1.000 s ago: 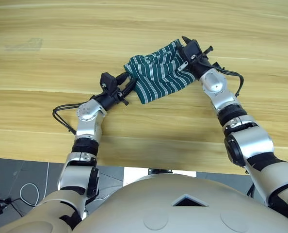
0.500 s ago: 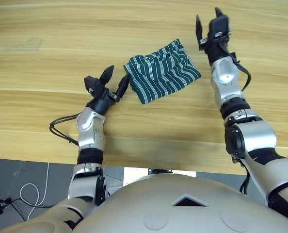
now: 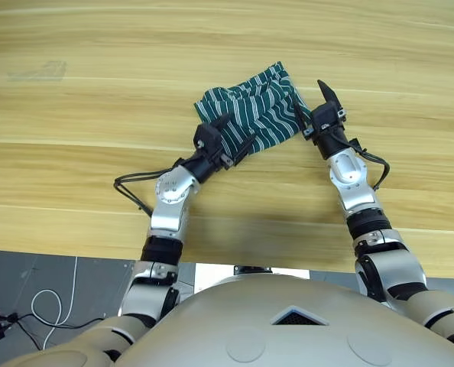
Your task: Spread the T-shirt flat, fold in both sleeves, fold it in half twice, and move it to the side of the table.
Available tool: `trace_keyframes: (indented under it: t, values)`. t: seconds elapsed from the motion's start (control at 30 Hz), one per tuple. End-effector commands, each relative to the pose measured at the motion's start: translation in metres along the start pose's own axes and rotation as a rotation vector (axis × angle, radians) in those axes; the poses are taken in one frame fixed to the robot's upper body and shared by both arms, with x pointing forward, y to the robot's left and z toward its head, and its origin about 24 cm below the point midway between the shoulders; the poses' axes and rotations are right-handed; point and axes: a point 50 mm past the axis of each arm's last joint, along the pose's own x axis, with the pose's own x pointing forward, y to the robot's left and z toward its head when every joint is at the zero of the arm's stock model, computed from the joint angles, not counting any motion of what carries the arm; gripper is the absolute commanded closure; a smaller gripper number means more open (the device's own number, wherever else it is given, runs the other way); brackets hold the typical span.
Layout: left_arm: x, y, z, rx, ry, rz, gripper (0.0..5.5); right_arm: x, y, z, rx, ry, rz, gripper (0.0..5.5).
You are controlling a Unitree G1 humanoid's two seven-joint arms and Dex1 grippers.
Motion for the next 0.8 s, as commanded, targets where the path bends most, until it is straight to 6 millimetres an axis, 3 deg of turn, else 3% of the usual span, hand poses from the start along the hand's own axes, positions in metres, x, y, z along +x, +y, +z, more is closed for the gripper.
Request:
trace_keyframes:
  t: [0.03,0.3,0.43,0.63,0.8]
  values:
    - [0.010,0.009,-0.012,-0.072,0.109,0.107,1.92,0.007,0.012,0.018,-0.028,-0.073,0.070,2.69]
    - [0.020,0.005,-0.025,-0.103,0.187,0.179,1.92,-0.015,0.031,0.044,-0.027,-0.147,0.226,2.69]
    - [0.025,-0.002,-0.009,-0.092,0.053,0.151,1.92,-0.003,0.030,0.035,-0.040,-0.082,0.219,2.69]
    - [0.011,-0.024,0.000,-0.064,-0.063,0.025,1.92,0.020,0.018,0.028,-0.023,-0.032,0.156,2.69]
    - [-0.002,-0.042,-0.034,-0.185,0.110,0.079,1.92,0.021,0.017,0.024,-0.010,-0.013,0.132,2.69]
